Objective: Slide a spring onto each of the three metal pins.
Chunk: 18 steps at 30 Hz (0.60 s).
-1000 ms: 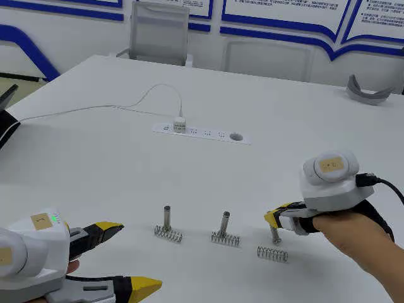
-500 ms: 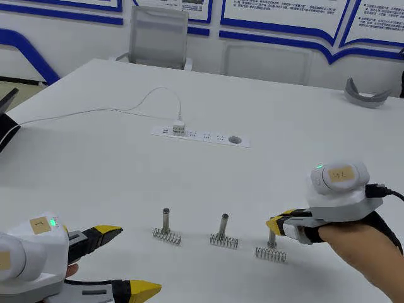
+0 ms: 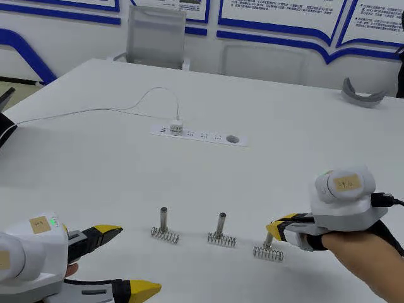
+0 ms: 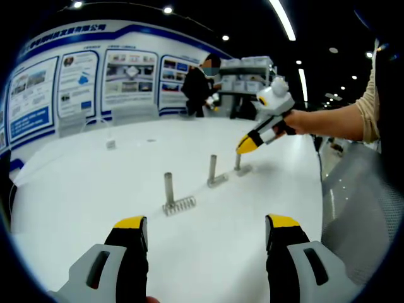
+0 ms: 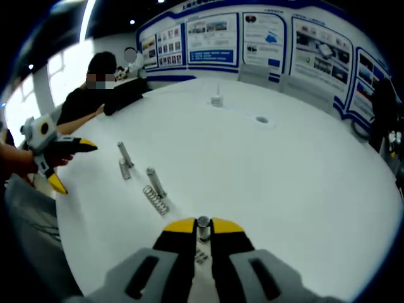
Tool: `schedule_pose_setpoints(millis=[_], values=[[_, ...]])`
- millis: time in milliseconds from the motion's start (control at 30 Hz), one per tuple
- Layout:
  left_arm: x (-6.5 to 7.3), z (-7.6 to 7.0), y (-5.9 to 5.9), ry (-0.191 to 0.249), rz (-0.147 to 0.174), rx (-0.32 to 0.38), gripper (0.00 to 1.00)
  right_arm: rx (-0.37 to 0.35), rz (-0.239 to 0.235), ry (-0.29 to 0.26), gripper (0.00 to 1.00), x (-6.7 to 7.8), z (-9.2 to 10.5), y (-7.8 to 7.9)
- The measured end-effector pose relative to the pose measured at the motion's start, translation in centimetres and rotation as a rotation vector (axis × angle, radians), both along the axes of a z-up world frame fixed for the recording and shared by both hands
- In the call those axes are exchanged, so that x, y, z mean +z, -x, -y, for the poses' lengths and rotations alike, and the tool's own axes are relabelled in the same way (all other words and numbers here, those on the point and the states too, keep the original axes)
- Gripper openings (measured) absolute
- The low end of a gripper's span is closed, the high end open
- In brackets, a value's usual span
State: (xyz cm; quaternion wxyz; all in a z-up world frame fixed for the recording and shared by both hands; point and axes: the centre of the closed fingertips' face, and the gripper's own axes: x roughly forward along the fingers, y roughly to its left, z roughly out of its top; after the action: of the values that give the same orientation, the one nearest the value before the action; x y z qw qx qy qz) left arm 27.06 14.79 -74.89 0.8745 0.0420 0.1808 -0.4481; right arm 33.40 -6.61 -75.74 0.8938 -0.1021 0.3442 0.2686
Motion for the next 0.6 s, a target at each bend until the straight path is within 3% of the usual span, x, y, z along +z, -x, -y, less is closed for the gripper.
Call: schedule_pose_setpoints(millis=[600], values=[[0.06,0.11,0.06,-0.001,0.004,-0.005,0.78,0.037,0.022,0.012,0.13,0.44,0.22,0.7]])
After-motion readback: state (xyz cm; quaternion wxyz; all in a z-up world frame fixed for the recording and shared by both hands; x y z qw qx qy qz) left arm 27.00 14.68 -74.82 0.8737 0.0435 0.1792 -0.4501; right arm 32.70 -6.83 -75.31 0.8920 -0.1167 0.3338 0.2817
